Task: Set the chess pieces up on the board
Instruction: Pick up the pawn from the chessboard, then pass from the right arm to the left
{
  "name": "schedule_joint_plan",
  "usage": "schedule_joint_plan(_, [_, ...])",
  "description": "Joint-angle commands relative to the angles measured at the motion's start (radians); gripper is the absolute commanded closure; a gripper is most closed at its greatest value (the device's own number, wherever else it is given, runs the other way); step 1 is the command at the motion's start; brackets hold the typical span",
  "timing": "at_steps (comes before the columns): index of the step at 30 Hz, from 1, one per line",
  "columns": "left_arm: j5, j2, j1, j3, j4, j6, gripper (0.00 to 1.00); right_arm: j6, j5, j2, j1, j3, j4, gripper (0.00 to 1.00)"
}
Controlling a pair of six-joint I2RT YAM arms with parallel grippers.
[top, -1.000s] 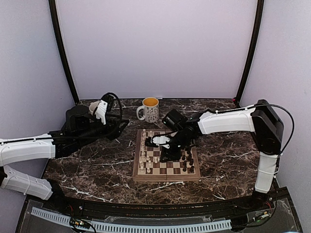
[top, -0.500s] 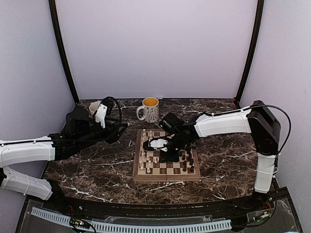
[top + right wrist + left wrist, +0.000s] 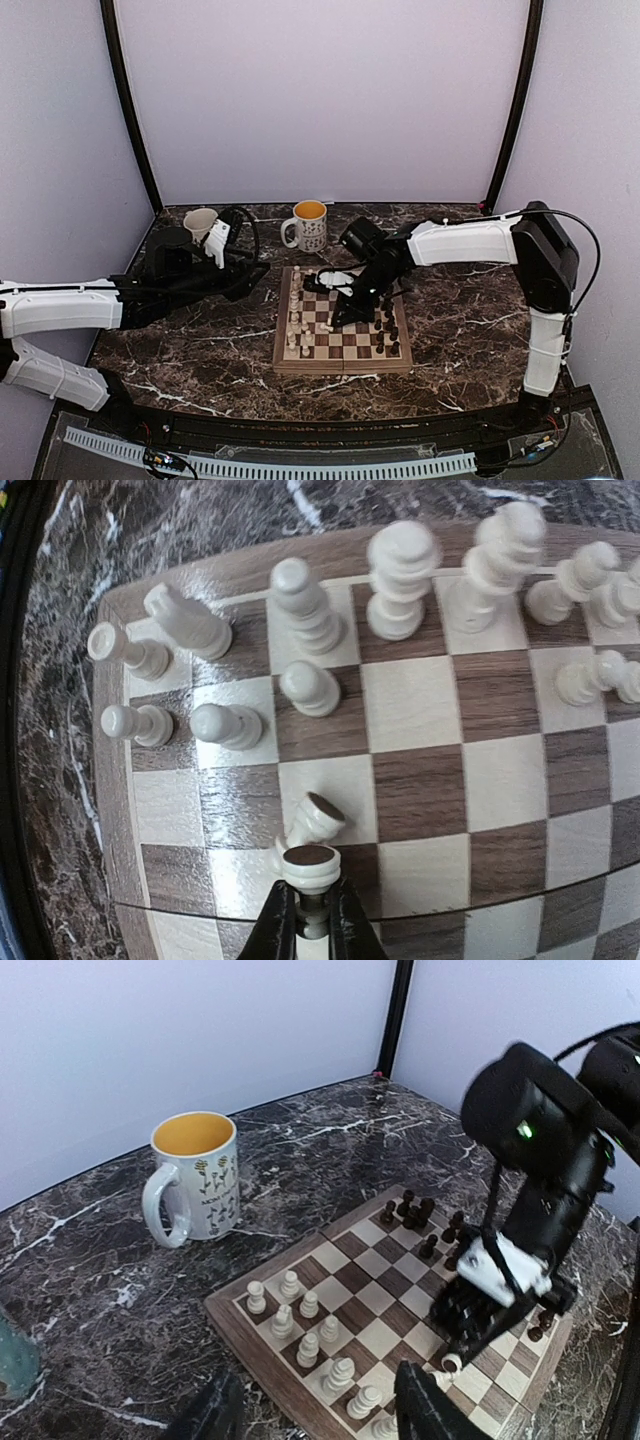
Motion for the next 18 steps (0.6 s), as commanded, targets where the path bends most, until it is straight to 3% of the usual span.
schedule_joint_plan(1, [0.19,0.048,-0.004,0.002,0.1,0.036,0.48,0.075,-0.242,-0.062,-0.086,0.072,-0.03,0.93])
schedule_joint_plan(3, [0.245,0.069,-0.03,-0.032,0.186,0.104,0.48,0.093,-0.315,-0.054,-0.11,0.092,-0.043,0.93])
schedule_joint_plan(7, [0.22,0.128,-0.087,-0.067,0.261,0.209,0.51,0.119,-0.379,-0.034,-0.133,0.108,-0.046,0.93])
schedule_joint_plan(18, [0.226,0.248,-0.139,-0.026,0.316,0.237,0.5,0.079,-0.506,-0.086,-0.168,0.092,-0.082,0.91])
